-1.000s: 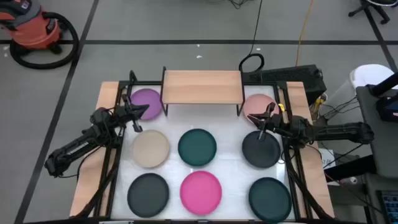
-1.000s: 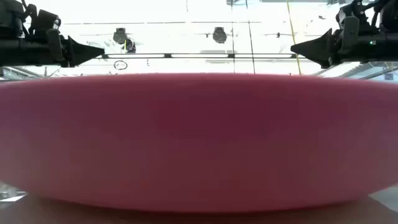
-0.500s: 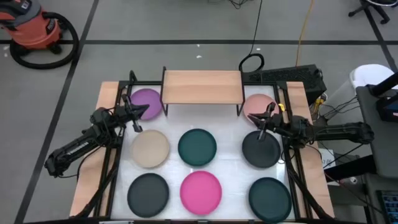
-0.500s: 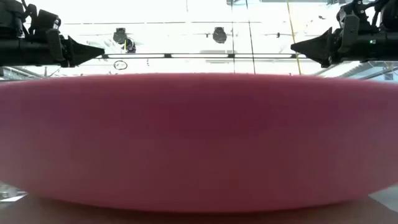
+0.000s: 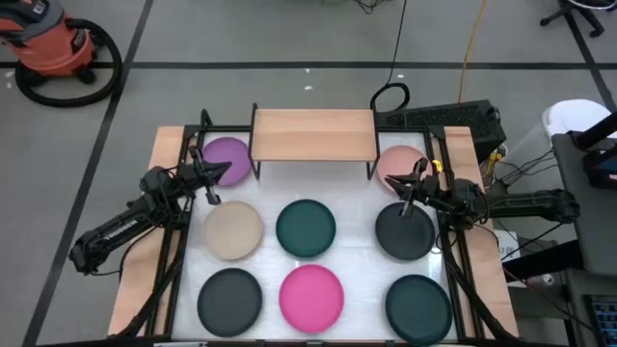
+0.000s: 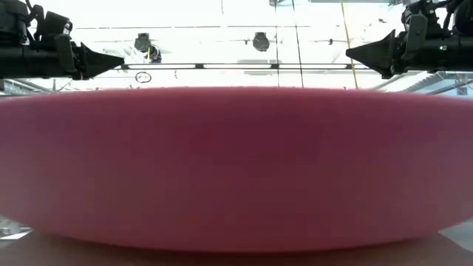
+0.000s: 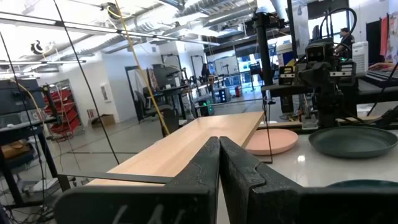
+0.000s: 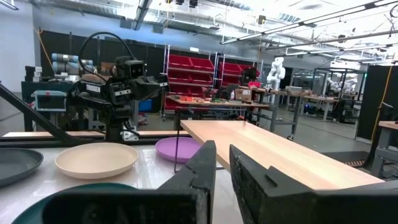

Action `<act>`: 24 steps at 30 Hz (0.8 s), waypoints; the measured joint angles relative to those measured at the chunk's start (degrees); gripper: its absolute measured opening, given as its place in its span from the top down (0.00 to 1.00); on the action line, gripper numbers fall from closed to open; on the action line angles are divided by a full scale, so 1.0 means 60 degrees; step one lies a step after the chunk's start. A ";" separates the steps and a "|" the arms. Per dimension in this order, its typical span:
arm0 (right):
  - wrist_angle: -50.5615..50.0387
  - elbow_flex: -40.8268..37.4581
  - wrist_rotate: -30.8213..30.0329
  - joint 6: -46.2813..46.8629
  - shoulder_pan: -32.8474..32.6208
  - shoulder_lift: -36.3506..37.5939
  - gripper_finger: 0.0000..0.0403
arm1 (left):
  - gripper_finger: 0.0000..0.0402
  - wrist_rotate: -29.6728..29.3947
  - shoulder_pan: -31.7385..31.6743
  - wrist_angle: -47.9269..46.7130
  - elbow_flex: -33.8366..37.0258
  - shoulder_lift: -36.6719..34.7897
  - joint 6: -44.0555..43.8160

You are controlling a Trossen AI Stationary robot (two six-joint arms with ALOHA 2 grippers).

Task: Place and stack plates onto a shelf
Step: Put the light orange plate on the shelf

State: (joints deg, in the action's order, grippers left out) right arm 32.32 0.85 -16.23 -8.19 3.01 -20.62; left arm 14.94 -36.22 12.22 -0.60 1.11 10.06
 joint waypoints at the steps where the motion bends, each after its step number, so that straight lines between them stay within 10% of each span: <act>1: 0.0000 0.0001 0.0000 0.0000 -0.0001 0.0000 0.92 | 0.96 0.0000 0.0000 -0.0002 0.0003 -0.0001 0.0000; 24: 0.0157 0.0000 -0.0018 -0.0009 0.0000 -0.0002 0.92 | 0.96 0.0000 0.0001 -0.0001 0.0002 0.0000 -0.0003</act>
State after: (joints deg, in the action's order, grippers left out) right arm 33.26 0.86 -16.34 -8.24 3.01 -20.63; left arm 14.94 -36.21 12.22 -0.59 1.11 10.04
